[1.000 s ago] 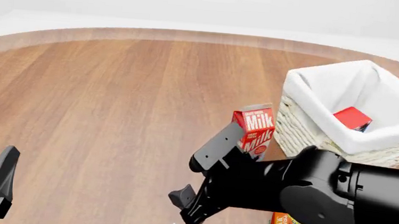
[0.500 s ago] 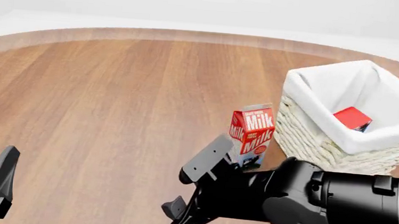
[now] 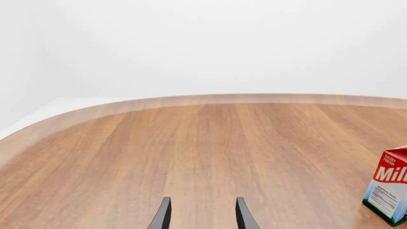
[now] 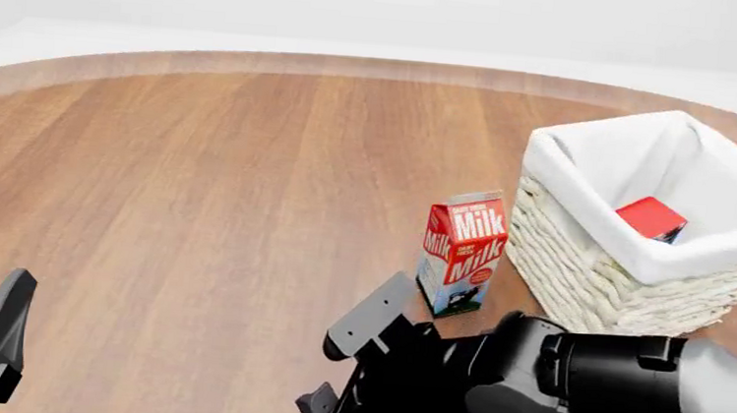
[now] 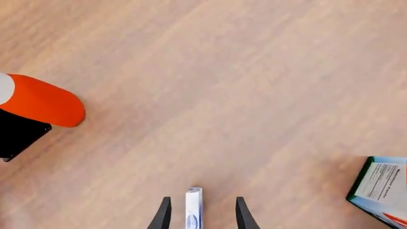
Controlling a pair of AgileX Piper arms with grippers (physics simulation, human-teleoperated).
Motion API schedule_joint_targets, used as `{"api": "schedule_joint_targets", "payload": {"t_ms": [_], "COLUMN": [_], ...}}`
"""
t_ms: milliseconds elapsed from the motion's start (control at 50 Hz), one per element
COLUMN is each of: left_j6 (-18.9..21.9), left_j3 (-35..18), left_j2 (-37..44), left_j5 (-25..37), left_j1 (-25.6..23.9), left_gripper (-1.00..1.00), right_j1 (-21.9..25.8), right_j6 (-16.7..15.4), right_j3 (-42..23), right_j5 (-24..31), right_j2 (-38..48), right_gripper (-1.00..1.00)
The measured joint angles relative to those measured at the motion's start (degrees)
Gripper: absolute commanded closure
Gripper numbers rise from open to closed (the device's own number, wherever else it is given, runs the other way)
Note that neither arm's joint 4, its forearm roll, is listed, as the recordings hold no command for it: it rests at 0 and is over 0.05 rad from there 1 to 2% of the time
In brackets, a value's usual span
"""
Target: Pick up the cream cheese box and the butter, and put them in the basket.
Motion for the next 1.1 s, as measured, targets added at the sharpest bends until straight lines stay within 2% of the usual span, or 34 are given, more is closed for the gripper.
{"api": "schedule_joint_targets", "payload": {"t_ms": [1100], "left_j6": [0.0], "left_j3": [0.0], "left_j2": [0.0], "left_j5": [0.0], "left_j1": [0.0], "left_gripper": [-1.0], "right_j1": [0.9], "right_j6": [2.2], "right_j3": [1.8], "right_j5": [-3.4], "right_j2": [4.6], "right_gripper": [-1.0]}}
